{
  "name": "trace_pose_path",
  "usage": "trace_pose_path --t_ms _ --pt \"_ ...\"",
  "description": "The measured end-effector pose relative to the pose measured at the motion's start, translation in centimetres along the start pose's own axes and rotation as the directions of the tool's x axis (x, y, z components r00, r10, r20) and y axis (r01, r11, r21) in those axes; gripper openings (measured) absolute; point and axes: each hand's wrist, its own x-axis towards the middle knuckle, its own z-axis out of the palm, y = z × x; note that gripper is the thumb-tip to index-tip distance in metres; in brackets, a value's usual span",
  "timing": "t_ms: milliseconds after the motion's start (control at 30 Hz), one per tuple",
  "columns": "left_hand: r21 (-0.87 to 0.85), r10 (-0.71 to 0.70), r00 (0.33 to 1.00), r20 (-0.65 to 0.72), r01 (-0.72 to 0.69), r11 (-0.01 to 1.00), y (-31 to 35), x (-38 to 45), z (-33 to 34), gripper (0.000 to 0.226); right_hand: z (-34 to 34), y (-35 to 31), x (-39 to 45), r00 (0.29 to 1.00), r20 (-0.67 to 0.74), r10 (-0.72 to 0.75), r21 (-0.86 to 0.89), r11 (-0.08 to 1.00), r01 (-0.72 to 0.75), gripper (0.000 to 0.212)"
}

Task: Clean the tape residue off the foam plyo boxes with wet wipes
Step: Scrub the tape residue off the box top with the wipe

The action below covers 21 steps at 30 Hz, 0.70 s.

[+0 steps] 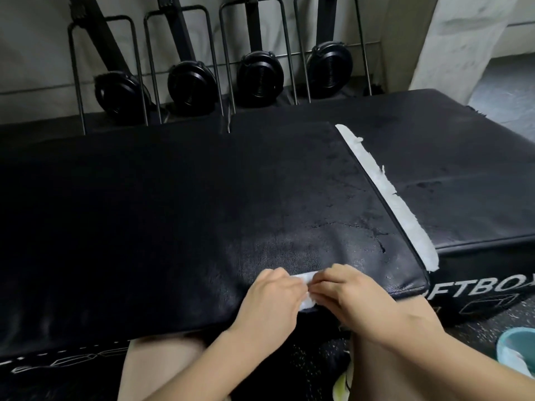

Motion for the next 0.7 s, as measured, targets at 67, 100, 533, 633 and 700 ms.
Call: trace_pose_path --t_ms 67,100,533,633,700 --pt "-0.022 0.001 0.999 -0.049 -0.002 1.0 -0.4 1.8 -0.6 0.02 0.1 0.8 1.7 0.999 -0.002 0.048 0.005 0.999 -0.048 0.03" --pt "-0.02 -0.002 0.998 -0.067 0.001 1.0 -0.7 2.9 -1.0 0.014 0.1 1.5 2.8 0.997 -0.014 0.075 -0.001 0.997 -0.075 0.031" --pt "0.187 -0.033 0.997 0.066 0.02 0.982 -1.8 4.8 -1.7 0.021 -1.1 2.8 4.1 0.992 0.002 0.126 0.064 0.99 -0.126 0.012" --pt "0.139 0.005 0.998 0.07 -0.015 0.99 -3.1 4.2 0.6 0.015 -0.7 3.0 3.4 0.995 -0.022 0.102 0.075 0.992 -0.1 0.016" --pt "0.125 0.001 0.999 0.037 -0.006 0.992 -4.0 5.7 0.6 0.016 -0.6 4.0 5.2 0.996 -0.013 0.084 0.039 0.996 -0.083 0.019"
